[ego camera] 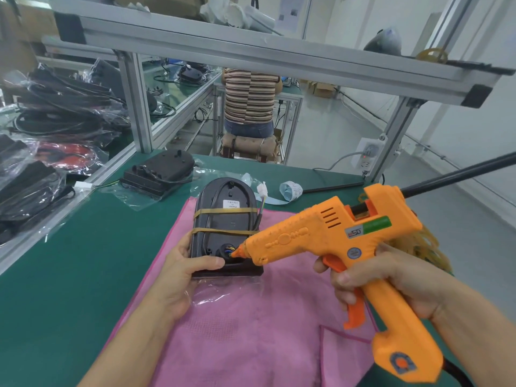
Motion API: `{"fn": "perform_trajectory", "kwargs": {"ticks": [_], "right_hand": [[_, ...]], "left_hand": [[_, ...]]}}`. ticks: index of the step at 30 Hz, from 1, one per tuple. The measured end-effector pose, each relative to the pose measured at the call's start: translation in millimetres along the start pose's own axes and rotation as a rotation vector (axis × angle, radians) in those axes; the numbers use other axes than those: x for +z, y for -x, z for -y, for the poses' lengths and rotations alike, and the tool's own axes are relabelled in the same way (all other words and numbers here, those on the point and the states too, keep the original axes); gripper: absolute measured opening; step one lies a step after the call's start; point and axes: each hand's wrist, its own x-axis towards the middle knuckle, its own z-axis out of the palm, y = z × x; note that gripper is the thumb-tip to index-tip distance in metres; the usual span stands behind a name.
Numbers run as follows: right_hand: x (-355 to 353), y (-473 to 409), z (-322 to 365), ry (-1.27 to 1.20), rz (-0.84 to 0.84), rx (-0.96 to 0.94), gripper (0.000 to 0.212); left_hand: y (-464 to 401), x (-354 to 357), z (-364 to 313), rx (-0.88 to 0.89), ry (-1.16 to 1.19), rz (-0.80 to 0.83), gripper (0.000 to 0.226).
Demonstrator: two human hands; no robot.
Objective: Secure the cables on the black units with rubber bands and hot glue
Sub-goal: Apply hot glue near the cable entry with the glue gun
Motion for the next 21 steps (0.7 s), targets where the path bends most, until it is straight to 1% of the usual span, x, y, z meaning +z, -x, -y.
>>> {"fn": "perform_trajectory", "kwargs": {"ticks": [2, 4, 6, 8, 10, 16, 21], "right_hand": [[-4, 0, 0, 0.005, 0.002, 0.006, 0.019], [2, -5, 9, -0.003, 0.054, -0.029, 0.016], [8, -6, 18, -0.023, 0.111, -0.092, 0.022], [8, -6, 21, -0.027, 0.117, -0.131, 0.028], [9, -4, 21, -0.037, 0.142, -0.179, 0.034], [9, -9, 23, -0.033, 0.116, -0.227, 0.037], [4, -7, 19, -0.033, 0.104, -0.204, 0.039]], "left_hand": [[1, 1, -4, -0.004, 0.008, 0.022, 0.081], [0, 2, -10, 0.005, 0.011, 0.033, 0.077], [-1, 3, -18, 0.018, 0.011, 0.046, 0.07], [-5, 2, -22, 0.022, 0.005, 0.035, 0.073], [-7, 2, -24, 0.014, 0.001, 0.021, 0.07], [-2, 12, -17, -0.017, -0.003, 0.018, 0.065], [-2, 12, -22, -0.007, 0.016, -0.021, 0.069]]}}
